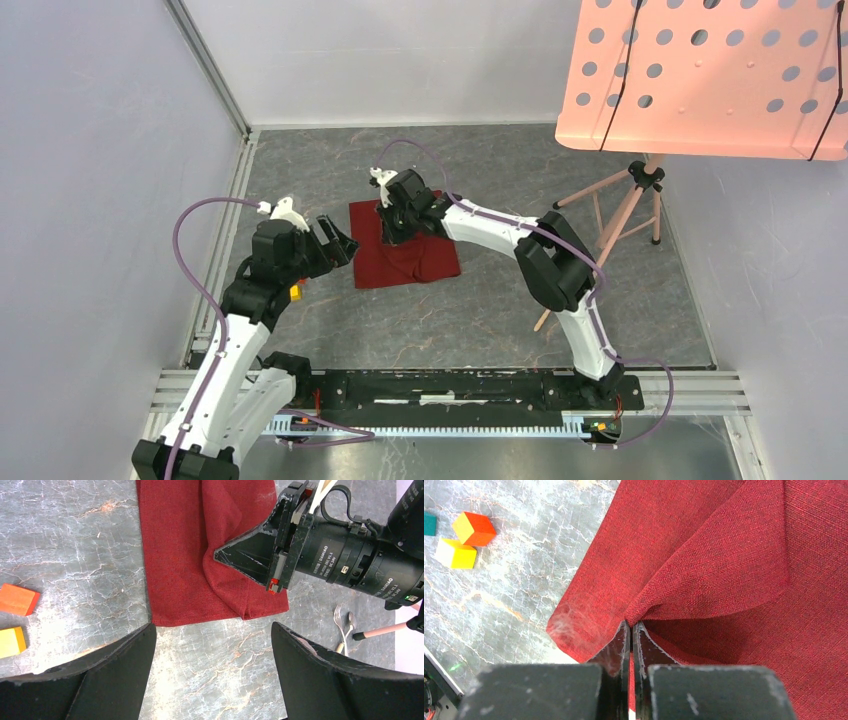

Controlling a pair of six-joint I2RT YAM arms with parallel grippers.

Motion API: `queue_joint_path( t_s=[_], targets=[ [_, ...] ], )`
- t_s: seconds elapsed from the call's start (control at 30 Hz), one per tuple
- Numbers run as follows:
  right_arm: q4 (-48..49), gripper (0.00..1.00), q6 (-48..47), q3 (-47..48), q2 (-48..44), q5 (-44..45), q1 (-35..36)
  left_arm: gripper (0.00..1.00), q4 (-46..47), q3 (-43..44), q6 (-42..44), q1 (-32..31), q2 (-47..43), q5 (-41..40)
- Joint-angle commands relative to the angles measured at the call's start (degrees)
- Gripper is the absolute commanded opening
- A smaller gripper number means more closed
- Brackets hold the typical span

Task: Fold the napkin into a case and place the utensils inside
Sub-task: Fold the rectangle-folded napkin at the center of the board.

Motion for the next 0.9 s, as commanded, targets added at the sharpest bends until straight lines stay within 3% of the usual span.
queue_joint_path(
  t_s=[0.0,0.23,0.4,0.53,0.63,0.73,0.87],
  targets=[
    [1.8,0.00,0.5,4.5,1.6,1.6,0.0,0.91,-0.2,1.9,3.1,0.1,-1.1,-0.9],
    [1.2,0.00,0.5,6.8,4.1,1.0,0.0,0.91,-0.2,1.3,3.1,0.2,-1.3,-0.7],
    [0.7,0.32,0.2,9.0,4.8,-4.6,-0.2,0.91,-0.1,1.1,3.3,0.1,-1.4,-0.7],
    [1.1,0.53,2.0,10.1,1.1,-14.7,-1.4,0.92,-0.3,1.2,3.2,0.1,-1.1,-0.4],
    [4.5,0.62,1.4,3.2,-6.5,-19.5,-2.6,0.93,-0.1,1.0,2.4,0.2,-0.1,0.2],
    [5.6,0.70,-2.2,-5.1,-13.1,-18.1,-5.1,0.94,0.6,0.6,0.0,0.2,2.4,1.2],
    [15.6,0.71,3.7,-15.7,-15.0,-21.8,-11.7,0.94,4.4,-0.8,-3.9,0.2,6.2,5.6]
  ],
)
